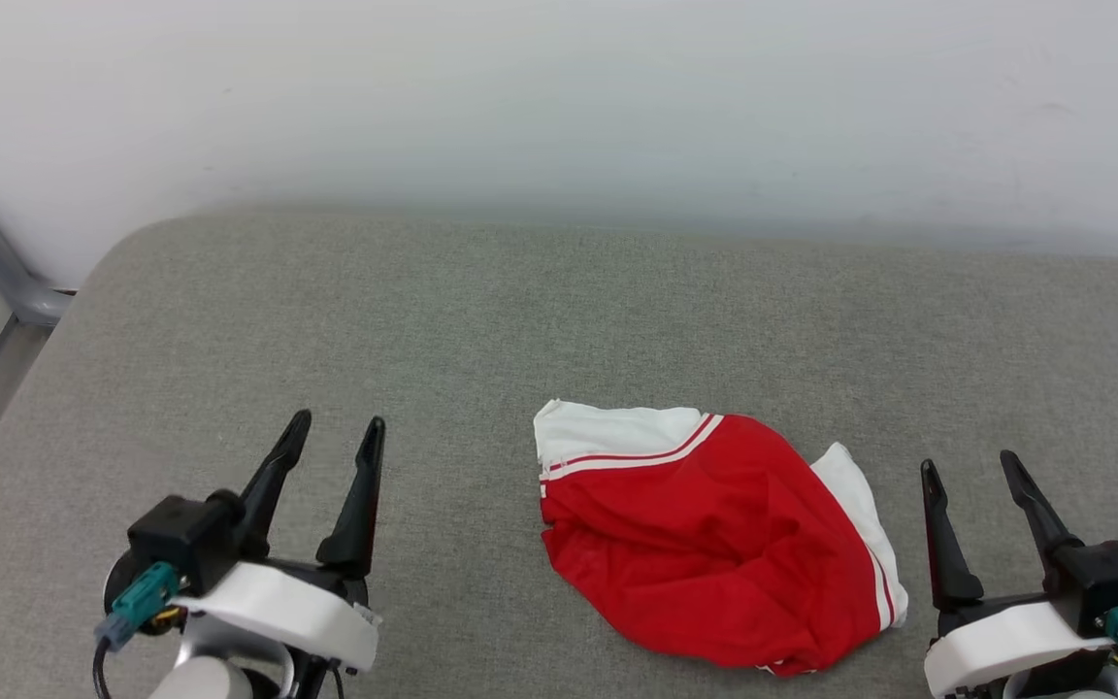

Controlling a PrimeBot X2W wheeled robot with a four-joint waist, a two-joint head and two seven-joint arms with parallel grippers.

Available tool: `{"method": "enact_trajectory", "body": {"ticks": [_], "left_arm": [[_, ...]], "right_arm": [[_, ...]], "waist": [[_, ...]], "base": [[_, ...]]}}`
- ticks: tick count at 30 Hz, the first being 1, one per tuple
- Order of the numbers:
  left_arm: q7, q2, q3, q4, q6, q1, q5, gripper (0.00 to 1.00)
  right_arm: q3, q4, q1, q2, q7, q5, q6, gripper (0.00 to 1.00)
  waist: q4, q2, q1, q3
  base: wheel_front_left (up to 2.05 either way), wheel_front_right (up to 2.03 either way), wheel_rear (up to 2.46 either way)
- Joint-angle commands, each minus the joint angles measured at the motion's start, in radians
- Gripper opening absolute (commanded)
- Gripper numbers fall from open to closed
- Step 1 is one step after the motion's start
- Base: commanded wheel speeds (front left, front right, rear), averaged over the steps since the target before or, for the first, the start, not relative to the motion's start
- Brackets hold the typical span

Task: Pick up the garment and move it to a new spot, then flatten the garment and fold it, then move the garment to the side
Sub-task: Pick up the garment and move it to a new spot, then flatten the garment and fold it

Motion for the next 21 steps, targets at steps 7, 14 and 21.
{"method": "enact_trajectory", "body": {"ticks": [7,14,21], "left_arm": [[-0.002,-0.110,0.138,-0.024,-0.076,0.141,0.146,1.00],[-0.003,-0.193,0.210,0.001,-0.160,0.139,0.233,1.00],[-0.003,-0.236,0.234,0.022,-0.200,0.121,0.272,1.00]], "right_arm": [[-0.008,0.018,0.015,-0.001,0.004,0.000,-0.001,1.00],[-0.027,0.028,-0.024,-0.001,0.138,-0.045,-0.001,1.00],[0.030,0.052,-0.133,-0.031,0.520,-0.096,-0.002,1.00]], "waist": [[0.007,-0.0001,0.0001,-0.003],[0.030,-0.0001,0.0001,0.012],[0.066,-0.0001,0.0001,0.060]], "base": [[0.00,0.00,0.00],[0.00,0.00,0.00],[0.00,0.00,0.00]]}}
